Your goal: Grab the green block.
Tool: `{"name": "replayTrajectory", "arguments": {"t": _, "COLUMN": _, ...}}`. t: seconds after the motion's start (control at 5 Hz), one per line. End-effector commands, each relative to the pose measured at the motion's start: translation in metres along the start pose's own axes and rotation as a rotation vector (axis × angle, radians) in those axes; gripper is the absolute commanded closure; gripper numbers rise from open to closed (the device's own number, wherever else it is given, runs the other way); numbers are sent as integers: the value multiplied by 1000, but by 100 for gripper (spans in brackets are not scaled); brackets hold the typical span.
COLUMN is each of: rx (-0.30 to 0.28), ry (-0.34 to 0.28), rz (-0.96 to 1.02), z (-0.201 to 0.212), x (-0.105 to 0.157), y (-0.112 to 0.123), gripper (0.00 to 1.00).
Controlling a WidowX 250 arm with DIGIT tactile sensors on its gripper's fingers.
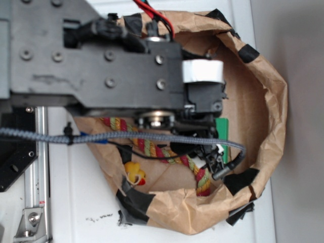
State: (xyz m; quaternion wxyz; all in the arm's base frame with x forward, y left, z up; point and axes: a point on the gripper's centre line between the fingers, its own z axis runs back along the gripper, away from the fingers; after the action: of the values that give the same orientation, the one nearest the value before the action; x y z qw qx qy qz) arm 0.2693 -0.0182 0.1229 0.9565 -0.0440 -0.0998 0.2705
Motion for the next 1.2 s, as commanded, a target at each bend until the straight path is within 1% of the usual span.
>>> {"name": "replayTrajectory", "arguments": {"t": 0.0, "rx": -25, "ry": -37, "rz": 23, "z": 9, "x": 10, "y": 3, "gripper": 0}}
{"name": "replayTrajectory", "arguments": {"t": 0.2, "rx": -61, "ry": -129, "rz": 179, "z": -10, "x": 16, "y": 0, "gripper": 0}}
{"name": "replayTrajectory", "arguments": {"t": 0.4, "rx": -172, "ry": -158, "rz": 359, "z": -26, "x": 21, "y": -8, "gripper": 0}}
{"name": "replayTrajectory", "arguments": {"t": 0.6, "rx": -166, "ry": -143, "rz": 478, "z": -40, "x": 27, "y": -17, "gripper": 0}}
{"name": "replayTrajectory", "arguments": {"t": 0.8, "rx": -169, "ry": -73, "rz": 485, "z": -61, "x": 33, "y": -29, "gripper": 0}}
{"name": "replayTrajectory", "arguments": {"t": 1.0, "rx": -144, "ry": -37, "rz": 449, "z": -81, "x": 28, "y": -39, "gripper": 0}}
